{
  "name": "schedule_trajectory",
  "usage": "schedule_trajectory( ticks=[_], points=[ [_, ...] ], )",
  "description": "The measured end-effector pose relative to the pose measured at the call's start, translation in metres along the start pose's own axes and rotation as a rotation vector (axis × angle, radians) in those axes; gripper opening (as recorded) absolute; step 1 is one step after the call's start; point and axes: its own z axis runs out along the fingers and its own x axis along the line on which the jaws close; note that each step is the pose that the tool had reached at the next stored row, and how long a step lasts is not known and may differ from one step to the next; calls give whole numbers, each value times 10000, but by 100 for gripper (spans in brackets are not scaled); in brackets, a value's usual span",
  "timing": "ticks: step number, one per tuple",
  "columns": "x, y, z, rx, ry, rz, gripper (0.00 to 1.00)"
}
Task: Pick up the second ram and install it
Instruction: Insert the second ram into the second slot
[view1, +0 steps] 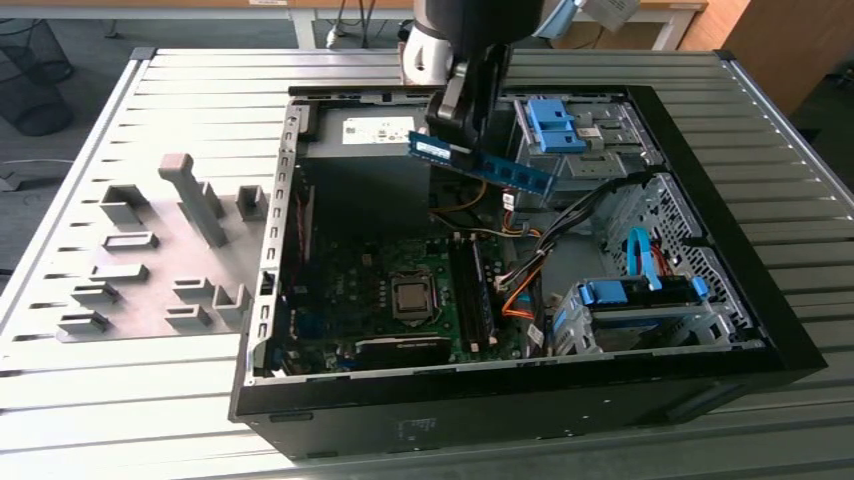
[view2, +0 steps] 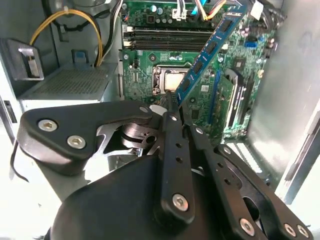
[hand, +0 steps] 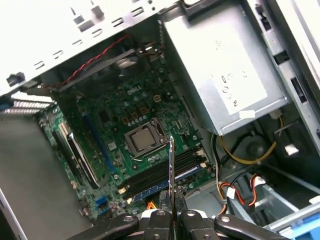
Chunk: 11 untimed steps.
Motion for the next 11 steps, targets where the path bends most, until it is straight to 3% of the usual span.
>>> schedule_trajectory(
  ticks=[5,11],
  points=[
    [0,0,5,-24,27,736,14],
    [0,0,5,-26,27,787,14]
  ],
)
